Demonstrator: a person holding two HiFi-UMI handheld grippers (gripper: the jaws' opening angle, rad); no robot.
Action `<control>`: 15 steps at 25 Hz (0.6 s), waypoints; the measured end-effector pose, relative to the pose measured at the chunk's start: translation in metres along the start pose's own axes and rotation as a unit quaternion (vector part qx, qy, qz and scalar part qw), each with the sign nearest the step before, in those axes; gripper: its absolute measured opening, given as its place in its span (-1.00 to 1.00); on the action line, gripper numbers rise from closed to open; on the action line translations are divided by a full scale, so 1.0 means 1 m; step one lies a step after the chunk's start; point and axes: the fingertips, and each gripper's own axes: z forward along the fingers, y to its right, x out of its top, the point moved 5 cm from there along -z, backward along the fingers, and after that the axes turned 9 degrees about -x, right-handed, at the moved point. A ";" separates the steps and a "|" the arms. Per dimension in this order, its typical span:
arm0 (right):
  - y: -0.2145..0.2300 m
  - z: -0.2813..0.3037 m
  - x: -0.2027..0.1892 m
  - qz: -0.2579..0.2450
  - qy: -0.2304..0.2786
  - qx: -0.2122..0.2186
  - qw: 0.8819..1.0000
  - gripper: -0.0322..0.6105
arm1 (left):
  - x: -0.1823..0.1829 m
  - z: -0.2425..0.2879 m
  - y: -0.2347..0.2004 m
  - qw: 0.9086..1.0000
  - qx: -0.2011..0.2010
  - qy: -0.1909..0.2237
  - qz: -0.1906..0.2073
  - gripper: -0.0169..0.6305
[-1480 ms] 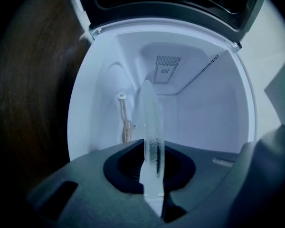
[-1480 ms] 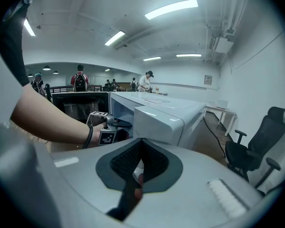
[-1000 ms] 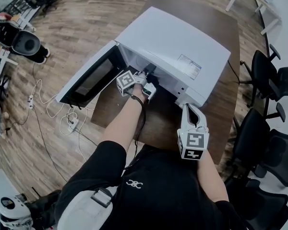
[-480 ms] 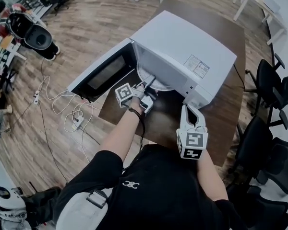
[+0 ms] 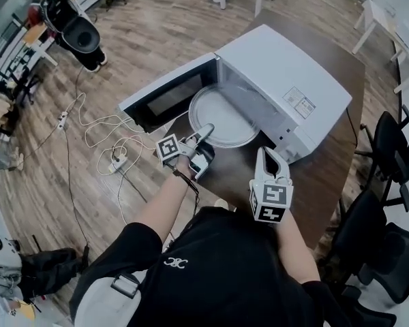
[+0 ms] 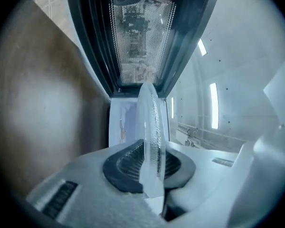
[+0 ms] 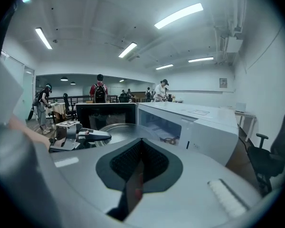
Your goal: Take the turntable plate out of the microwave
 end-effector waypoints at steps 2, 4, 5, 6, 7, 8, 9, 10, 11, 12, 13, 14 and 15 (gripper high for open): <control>-0.007 0.002 0.003 0.000 0.004 0.011 1.000 -0.88 | 0.000 -0.017 0.008 1.000 0.001 0.010 0.002 -0.84; -0.013 0.003 0.006 -0.001 0.011 0.023 1.000 -0.88 | -0.001 -0.032 0.017 1.000 -0.002 0.020 0.005 -0.84; -0.016 0.004 0.007 -0.003 0.015 0.028 0.999 -0.88 | -0.002 -0.038 0.022 1.000 -0.006 0.024 0.007 -0.84; -0.018 0.005 0.008 -0.003 0.018 0.033 0.999 -0.88 | -0.003 -0.045 0.026 0.999 -0.008 0.029 0.008 -0.84; -0.021 0.006 0.008 -0.001 0.021 0.037 0.999 -0.88 | -0.004 -0.051 0.030 0.999 -0.010 0.034 0.010 -0.84; -0.022 0.006 0.008 0.002 0.023 0.040 0.999 -0.88 | -0.005 -0.058 0.033 0.999 -0.011 0.040 0.011 -0.84; -0.023 0.007 0.009 0.007 0.026 0.041 0.999 -0.88 | -0.007 -0.064 0.036 0.999 -0.012 0.045 0.012 -0.84; -0.024 0.007 0.009 0.013 0.029 0.042 0.999 -0.88 | -0.009 -0.069 0.039 0.999 -0.013 0.050 0.012 -0.84; -0.024 0.006 0.010 0.016 0.031 0.044 0.998 -0.88 | -0.011 -0.075 0.043 0.998 -0.013 0.054 0.011 -0.84; -0.024 0.006 0.010 0.018 0.031 0.046 0.998 -0.88 | -0.013 -0.080 0.045 0.998 -0.013 0.058 0.011 -0.84; -0.024 0.006 0.010 0.017 0.030 0.048 0.998 -0.88 | -0.014 -0.085 0.048 0.998 -0.013 0.061 0.012 -0.84; -0.025 0.006 0.009 0.012 0.028 0.049 0.998 -0.88 | -0.014 -0.089 0.050 0.998 -0.013 0.062 0.013 -0.84; -0.025 0.006 0.008 0.006 0.024 0.049 0.998 -0.89 | -0.014 -0.092 0.051 0.998 -0.012 0.063 0.016 -0.84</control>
